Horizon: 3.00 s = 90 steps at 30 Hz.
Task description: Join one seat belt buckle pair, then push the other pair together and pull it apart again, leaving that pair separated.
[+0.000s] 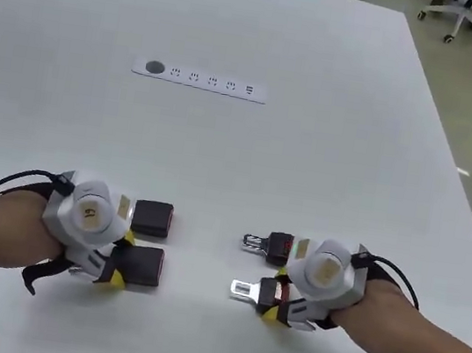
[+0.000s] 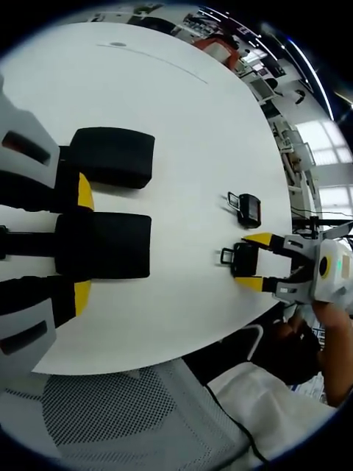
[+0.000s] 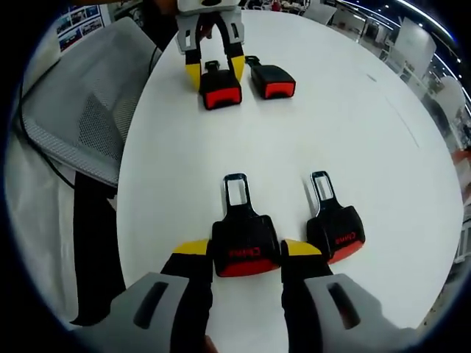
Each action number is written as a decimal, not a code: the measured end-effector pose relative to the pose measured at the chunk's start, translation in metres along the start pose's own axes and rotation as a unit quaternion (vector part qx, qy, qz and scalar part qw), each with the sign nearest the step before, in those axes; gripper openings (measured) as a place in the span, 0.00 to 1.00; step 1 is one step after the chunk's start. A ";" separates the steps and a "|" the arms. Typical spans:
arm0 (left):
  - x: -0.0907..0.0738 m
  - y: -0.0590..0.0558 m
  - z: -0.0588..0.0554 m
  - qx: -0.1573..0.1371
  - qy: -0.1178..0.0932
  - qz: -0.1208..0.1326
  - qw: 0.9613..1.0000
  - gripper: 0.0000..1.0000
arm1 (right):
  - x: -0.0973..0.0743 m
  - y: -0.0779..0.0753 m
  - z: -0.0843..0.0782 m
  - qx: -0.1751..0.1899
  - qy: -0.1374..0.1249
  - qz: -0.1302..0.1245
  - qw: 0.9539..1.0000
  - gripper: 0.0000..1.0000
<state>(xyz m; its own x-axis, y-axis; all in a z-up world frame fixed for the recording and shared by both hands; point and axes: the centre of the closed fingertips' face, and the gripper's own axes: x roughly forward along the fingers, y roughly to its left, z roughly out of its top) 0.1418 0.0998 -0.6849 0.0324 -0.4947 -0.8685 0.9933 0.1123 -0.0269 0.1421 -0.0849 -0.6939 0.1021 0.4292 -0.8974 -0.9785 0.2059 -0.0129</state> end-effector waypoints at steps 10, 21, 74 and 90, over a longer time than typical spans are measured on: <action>0.001 0.002 0.000 0.003 0.004 0.000 1.000 0.33 | 0.018 0.009 0.037 -0.013 -0.018 -0.001 1.000 0.34; 0.002 0.002 0.001 0.004 0.007 -0.001 1.000 0.33 | 0.032 0.009 0.072 -0.015 -0.026 -0.016 0.999 0.34; 0.006 0.006 -0.007 0.035 0.016 -0.018 0.999 0.32 | 0.055 0.022 0.122 -0.053 -0.076 0.018 0.996 0.31; 0.006 0.004 -0.007 0.037 0.014 -0.016 0.999 0.32 | 0.047 0.023 0.123 -0.051 -0.076 0.018 0.996 0.31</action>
<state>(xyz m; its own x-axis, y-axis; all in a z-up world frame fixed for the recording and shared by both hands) 0.1454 0.1036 -0.6937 -0.0023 -0.4726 -0.8813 0.9993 0.0326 -0.0201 0.1468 0.0482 -0.6821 0.0842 0.5644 -0.8212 -0.9944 0.1000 -0.0332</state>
